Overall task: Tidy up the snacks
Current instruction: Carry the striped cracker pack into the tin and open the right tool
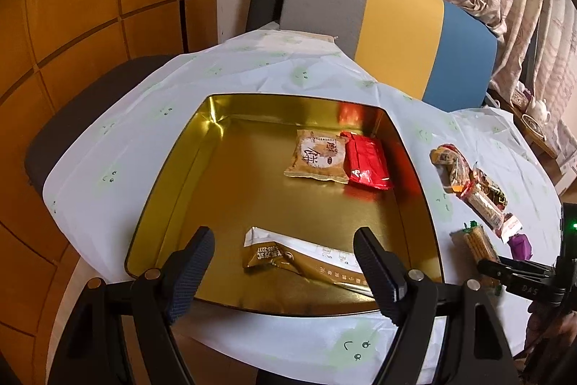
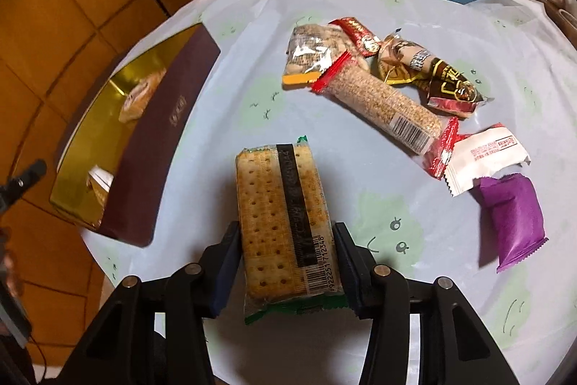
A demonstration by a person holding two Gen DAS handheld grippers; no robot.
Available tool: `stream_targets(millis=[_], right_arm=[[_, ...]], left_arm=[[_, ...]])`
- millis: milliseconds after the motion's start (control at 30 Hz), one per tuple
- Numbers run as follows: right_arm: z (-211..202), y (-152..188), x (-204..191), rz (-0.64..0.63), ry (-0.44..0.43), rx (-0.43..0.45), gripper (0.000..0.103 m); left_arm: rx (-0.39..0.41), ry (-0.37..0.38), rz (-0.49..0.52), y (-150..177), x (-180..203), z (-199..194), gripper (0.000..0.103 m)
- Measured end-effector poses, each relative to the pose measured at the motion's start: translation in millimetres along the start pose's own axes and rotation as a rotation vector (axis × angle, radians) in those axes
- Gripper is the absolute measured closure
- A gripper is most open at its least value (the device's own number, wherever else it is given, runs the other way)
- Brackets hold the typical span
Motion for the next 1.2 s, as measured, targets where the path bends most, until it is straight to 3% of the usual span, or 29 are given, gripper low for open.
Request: stream_targets(millis=[300,733,933,1200], right_arm=[[-12,-18,-28,-0.061,-0.031,0.045,0.053],[-20,-64,-148,-0.331,-0.169,0.079,0.053],[12,-76,-202,-0.423,-0.209,0.043,0.053],[59,-80,-198,-0.443,-0.161,-0.048,0.052]], left_arm=[[-0.011,-0.014,-0.008,2,-5,3,0.022],[0.003,-0.058,-0.064,3,-33,1,0.022],[0.011,-0.091,-0.103,6,-54,-2,0.022],[-0.003,-0.104,-0.111,12,-59,4,0.022]])
Point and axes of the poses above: each gripper's, at about its wrist camera, not at the fingertips, and z roughly the way its jaws point, x to its right, y to its underside, the point moved 4 cm from there along z, roughly the way its jaws point, and after that the axes turned 10 degrees about -y, right-handed, at the moved point
